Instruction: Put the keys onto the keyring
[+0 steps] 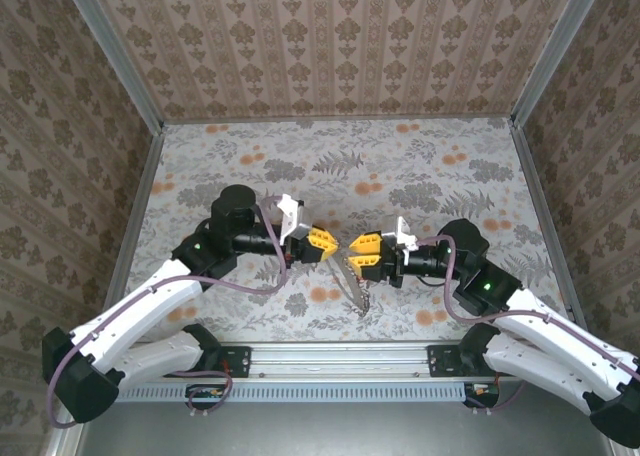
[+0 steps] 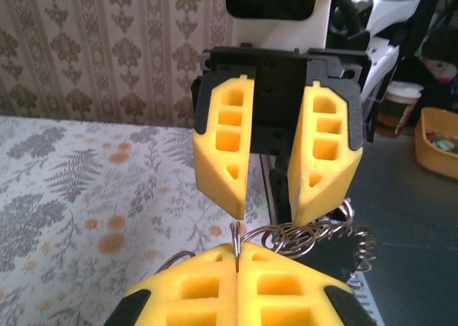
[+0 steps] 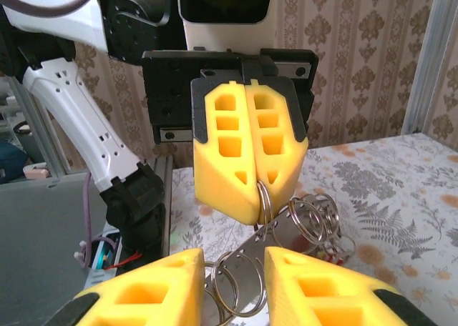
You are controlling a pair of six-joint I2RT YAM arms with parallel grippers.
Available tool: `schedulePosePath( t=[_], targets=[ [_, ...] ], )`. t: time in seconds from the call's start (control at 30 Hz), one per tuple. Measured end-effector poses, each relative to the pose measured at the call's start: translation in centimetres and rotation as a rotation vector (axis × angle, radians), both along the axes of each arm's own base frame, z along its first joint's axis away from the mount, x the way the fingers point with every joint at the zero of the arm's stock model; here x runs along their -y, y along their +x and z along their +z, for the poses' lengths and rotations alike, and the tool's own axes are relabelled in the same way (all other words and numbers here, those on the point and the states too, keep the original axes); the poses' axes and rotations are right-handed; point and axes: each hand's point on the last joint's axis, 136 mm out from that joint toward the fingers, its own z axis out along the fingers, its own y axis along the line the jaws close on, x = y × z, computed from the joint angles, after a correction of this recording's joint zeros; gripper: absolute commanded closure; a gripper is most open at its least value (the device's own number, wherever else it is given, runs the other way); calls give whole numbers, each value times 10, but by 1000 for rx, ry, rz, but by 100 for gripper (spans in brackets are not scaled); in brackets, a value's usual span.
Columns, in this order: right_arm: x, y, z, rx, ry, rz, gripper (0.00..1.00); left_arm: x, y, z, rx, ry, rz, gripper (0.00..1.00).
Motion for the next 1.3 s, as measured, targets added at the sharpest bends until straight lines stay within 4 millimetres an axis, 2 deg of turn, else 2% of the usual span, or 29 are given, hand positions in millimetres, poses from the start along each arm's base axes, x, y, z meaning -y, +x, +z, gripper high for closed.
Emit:
schedulePosePath(
  t=[0.37,0.9,1.1,1.3],
  targets=[
    [-6,3,2,-20,23,17,77,0,-8,17,7,-75,-50,100],
    [-14,4,11,-9,66,56,83,2,-7,16,4,-76,-50,100],
    [-16,6,9,-18,67,56,99,2,-6,16,4,-76,-49,100],
    [-15,8,9,-16,63,43,100,2,-5,14,14,-69,-45,100]
  ],
)
